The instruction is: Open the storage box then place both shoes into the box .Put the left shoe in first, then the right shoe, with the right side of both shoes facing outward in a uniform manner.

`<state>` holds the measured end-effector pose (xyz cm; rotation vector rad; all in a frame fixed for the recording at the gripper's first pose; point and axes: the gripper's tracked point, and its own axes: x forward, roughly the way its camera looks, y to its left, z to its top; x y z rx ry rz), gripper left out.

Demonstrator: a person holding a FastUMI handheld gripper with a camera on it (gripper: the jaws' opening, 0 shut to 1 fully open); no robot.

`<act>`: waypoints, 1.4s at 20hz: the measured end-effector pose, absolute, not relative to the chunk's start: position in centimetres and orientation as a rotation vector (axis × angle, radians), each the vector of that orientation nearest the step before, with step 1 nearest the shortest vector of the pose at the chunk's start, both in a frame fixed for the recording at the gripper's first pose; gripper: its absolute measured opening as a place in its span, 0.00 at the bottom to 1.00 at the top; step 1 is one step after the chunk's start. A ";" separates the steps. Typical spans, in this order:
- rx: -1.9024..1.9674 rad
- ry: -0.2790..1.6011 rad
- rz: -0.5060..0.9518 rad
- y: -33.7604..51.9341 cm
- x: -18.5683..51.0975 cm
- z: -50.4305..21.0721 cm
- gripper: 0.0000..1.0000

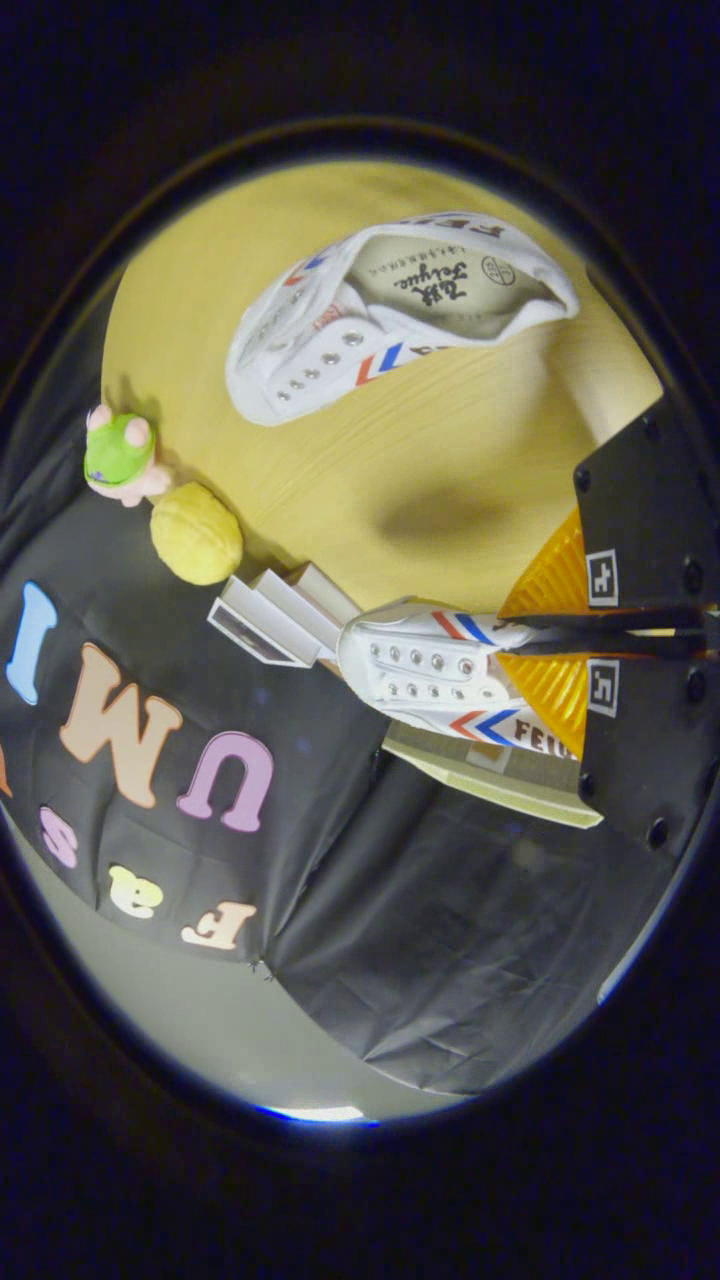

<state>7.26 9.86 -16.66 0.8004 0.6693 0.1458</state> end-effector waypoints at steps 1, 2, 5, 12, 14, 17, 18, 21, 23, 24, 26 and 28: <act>0.795 0.652 0.139 9.7 7.4 -15.8 0.05; 0.784 0.636 0.136 9.7 7.5 -15.1 0.05; 0.787 0.601 0.161 10.7 7.6 -12.3 0.05; 0.792 0.601 0.282 17.1 8.5 -8.2 0.05; 0.790 0.611 0.300 19.3 9.0 -7.9 0.05; 0.784 0.635 0.332 23.0 9.5 -8.0 0.05; 0.790 0.649 0.343 24.4 9.9 -8.1 0.05; 0.775 0.689 0.335 27.7 11.8 -9.5 0.05; 0.742 0.707 0.304 29.0 12.6 -10.8 0.05; 0.728 0.722 0.286 29.5 13.1 -11.7 0.05; 0.705 0.760 0.253 30.4 13.3 -13.4 0.05; 0.685 0.812 0.224 31.2 13.3 -15.5 0.05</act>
